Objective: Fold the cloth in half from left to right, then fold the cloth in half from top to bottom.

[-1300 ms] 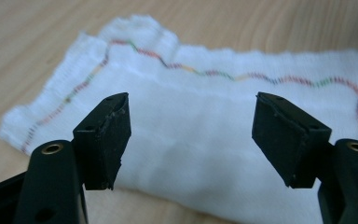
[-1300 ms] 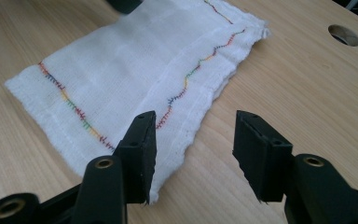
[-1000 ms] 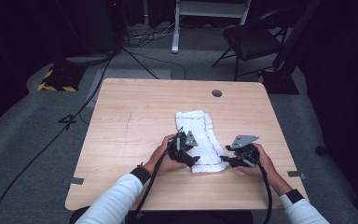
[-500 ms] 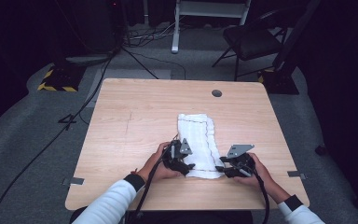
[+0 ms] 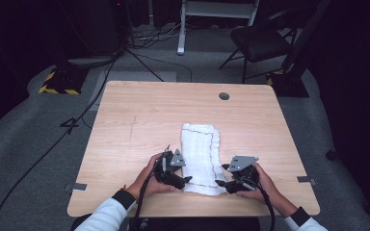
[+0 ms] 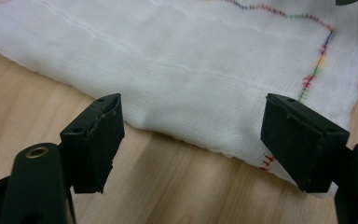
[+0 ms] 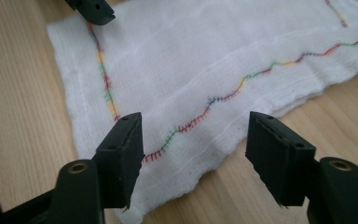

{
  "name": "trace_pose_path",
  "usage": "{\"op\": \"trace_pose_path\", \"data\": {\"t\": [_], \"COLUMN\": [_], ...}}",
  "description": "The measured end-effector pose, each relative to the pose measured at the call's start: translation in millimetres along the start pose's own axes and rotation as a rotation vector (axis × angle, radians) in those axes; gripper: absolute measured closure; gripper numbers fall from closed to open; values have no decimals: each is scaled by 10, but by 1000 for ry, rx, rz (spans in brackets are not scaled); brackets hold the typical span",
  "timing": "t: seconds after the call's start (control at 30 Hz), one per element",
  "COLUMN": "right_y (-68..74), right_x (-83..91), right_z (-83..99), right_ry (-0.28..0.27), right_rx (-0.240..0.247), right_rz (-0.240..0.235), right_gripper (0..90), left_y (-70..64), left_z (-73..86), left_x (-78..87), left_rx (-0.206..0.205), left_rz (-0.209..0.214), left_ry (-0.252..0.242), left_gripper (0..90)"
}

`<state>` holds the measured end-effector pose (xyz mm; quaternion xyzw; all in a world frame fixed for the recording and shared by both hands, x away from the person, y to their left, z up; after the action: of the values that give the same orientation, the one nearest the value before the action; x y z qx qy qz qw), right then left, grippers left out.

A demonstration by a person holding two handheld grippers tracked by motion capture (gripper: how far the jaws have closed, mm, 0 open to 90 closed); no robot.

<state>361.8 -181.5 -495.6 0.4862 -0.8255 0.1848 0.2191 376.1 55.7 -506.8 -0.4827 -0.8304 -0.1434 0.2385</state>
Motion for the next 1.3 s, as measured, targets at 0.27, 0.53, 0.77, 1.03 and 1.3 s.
{"op": "trace_pose_path", "data": {"t": [0.27,0.53,0.77,1.03,1.3], "right_y": [-429,-995,-1317,-1440,-1505], "right_x": [139,46,-296,-730,-1038], "right_z": [-145,-309,-433,-369,-293], "right_ry": [-71,-120,-95,-26,48], "right_rx": [11,-48,-75,-105,-100], "right_rz": [128,247,220,202,201], "right_gripper": [397,410,461,459,379], "left_y": [350,801,1163,1390,1446], "left_z": [-123,-285,-359,-385,-374], "left_x": [105,-51,-405,-787,-937], "left_rx": [57,55,104,151,180], "left_rz": [-62,-158,-187,-229,-216], "left_ry": [-24,-14,9,53,57], "left_gripper": [209,218,215,211,172]}}
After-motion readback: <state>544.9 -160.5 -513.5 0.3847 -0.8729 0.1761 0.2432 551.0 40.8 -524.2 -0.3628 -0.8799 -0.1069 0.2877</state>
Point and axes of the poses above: each handheld gripper's, and its own axes: x roughly backward along the jaws, z roughly out of its underside, y roughly to its left, the point moved 4 cm from there along -x, roughly forward along the jaws, and after that the axes turned 14 degrees about -y, right-handed, at the moved point
